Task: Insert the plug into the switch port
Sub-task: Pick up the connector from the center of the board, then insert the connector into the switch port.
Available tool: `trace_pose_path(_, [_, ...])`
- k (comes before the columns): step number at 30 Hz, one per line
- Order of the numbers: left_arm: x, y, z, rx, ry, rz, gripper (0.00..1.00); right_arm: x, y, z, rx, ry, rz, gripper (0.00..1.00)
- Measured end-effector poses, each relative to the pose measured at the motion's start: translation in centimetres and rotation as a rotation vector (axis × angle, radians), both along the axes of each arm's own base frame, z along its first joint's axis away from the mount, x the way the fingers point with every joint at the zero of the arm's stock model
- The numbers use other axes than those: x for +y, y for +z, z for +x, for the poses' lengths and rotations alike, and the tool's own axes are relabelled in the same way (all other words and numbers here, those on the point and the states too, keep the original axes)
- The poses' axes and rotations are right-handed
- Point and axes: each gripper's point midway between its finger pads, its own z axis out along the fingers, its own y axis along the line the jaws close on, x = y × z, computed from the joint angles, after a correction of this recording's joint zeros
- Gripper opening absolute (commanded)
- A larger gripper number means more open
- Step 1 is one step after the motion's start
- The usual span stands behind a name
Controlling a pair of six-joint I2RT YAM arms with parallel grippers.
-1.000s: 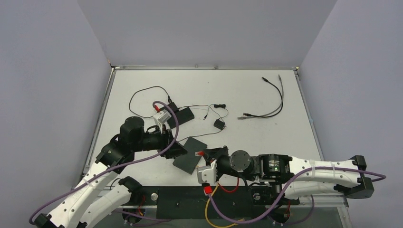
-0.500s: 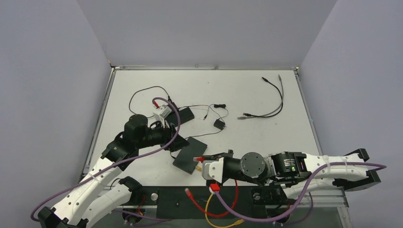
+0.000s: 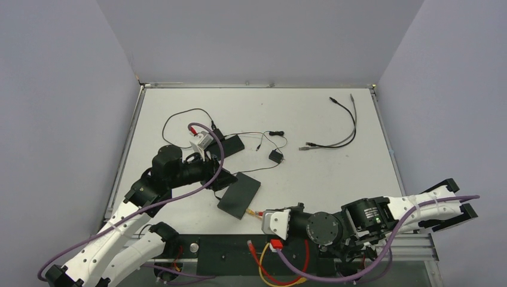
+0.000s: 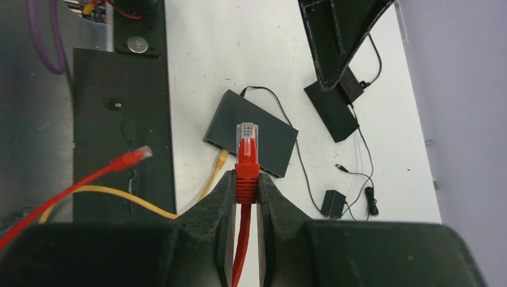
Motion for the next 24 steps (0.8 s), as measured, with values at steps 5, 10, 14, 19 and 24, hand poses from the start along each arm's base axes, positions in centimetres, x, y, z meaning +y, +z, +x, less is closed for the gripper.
trace_pose_path(5, [0.0,0.0,0.0,-0.001,0.000,0.001,0.54,-1.5,0.5,-1.3,0.088,0.031,0.050,0.00])
trace_pose_path(10, [0.0,0.0,0.0,-0.002,-0.001,0.001,0.54,-3.0,0.8,-2.5,0.174,0.058,0.087,0.00])
trace_pose_path(14, [0.0,0.0,0.0,-0.001,0.000,0.001,0.54,-4.3,0.1,-2.8,0.231,0.040,0.070,0.00])
trace_pose_path(19, [-0.1,-0.2,0.1,0.005,0.000,0.005,0.54,-5.5,-1.4,-2.5,0.253,0.001,0.011,0.00])
trace_pose_path(24, [-0.2,-0.3,0.3,0.007,-0.001,0.006,0.54,-6.1,-3.2,-1.6,0.230,-0.062,-0.029,0.00])
